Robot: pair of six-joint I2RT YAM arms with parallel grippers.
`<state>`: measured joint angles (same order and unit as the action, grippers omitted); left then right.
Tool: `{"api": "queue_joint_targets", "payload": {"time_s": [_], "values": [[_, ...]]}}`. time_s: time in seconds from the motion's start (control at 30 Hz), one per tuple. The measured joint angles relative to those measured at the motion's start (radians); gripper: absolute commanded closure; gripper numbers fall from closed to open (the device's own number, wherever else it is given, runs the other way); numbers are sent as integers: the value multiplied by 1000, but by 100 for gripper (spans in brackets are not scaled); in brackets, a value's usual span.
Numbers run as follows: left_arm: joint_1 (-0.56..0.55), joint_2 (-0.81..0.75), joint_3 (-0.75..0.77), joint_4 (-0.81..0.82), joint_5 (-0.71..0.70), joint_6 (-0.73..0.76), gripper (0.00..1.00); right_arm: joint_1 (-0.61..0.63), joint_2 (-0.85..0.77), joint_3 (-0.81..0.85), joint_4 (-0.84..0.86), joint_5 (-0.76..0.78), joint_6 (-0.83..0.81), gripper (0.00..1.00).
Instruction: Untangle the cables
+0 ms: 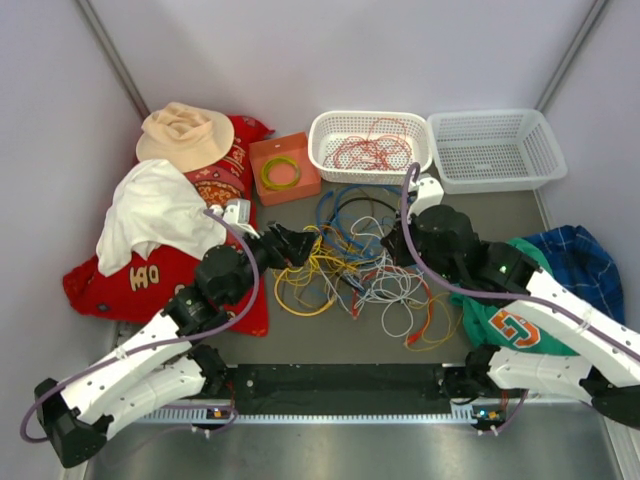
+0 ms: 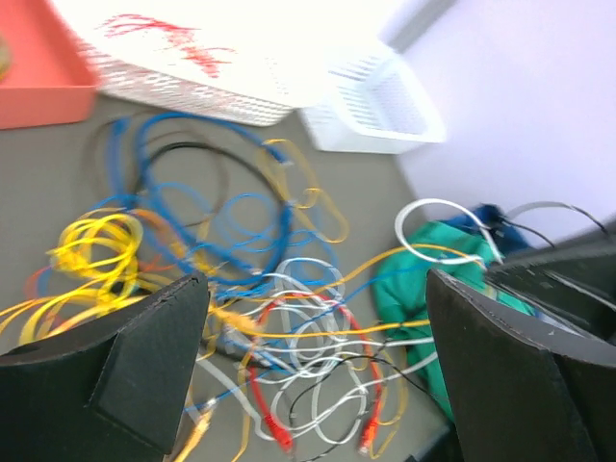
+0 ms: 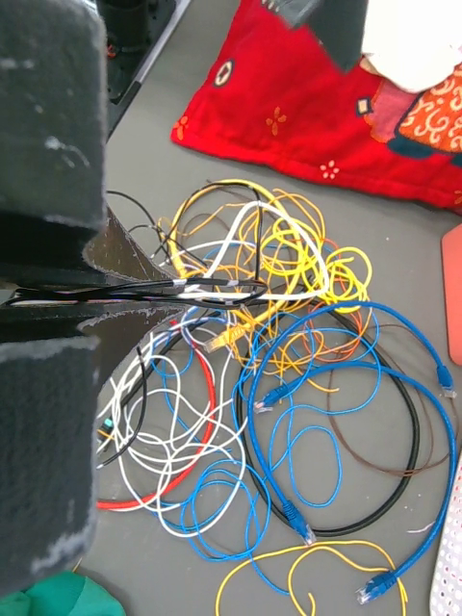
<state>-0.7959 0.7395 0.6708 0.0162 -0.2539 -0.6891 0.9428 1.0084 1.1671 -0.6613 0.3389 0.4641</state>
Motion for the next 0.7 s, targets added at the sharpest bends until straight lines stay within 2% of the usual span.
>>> {"api": "queue_joint_targets", "payload": {"time_s": [0.23, 0.47, 0.6, 0.7], "values": [[0, 51, -121, 225, 191, -3, 5, 3, -24, 6, -22, -19, 20, 100], [0, 156, -150, 396, 403, -40, 18, 3, -45, 13, -33, -45, 45, 100], [-8, 230, -150, 441, 492, -50, 18, 3, -58, 13, -36, -56, 62, 100], [-11, 243, -162, 440, 494, -45, 16, 3, -64, 13, -38, -64, 71, 100]]}}
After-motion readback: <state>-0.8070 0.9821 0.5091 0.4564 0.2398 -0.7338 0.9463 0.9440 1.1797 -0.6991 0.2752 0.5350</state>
